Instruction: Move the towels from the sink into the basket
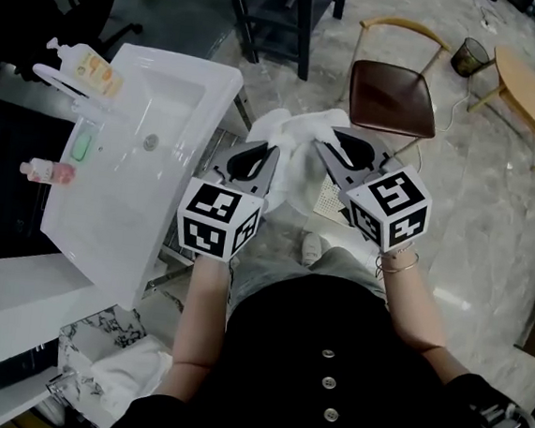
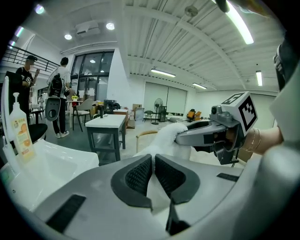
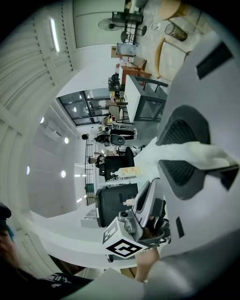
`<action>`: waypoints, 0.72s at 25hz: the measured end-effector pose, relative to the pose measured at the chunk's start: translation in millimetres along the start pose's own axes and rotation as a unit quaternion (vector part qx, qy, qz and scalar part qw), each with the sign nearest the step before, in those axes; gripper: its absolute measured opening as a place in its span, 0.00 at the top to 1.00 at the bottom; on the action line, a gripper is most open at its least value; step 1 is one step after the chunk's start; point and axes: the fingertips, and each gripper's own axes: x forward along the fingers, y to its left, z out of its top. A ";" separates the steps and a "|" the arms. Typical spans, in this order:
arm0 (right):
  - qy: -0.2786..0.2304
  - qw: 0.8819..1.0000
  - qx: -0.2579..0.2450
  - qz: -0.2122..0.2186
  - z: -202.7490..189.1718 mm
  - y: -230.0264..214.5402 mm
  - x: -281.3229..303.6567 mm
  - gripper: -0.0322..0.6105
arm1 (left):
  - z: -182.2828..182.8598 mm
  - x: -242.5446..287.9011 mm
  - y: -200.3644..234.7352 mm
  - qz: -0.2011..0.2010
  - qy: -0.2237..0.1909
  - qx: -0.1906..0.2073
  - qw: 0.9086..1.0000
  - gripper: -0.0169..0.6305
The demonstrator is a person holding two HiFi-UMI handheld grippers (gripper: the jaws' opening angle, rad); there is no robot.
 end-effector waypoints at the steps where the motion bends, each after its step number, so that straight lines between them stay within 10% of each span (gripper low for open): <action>1: 0.001 1.000 0.002 -0.003 -2.5 -3.4 -3.0 0.85 | -1.2 4.4 -3.5 -0.005 0.004 0.001 1.000 0.93; 18: 0.050 0.993 0.095 -0.054 -89.7 -52.6 -40.4 0.85 | -50.7 80.1 -56.8 -0.090 0.090 0.009 0.992 0.93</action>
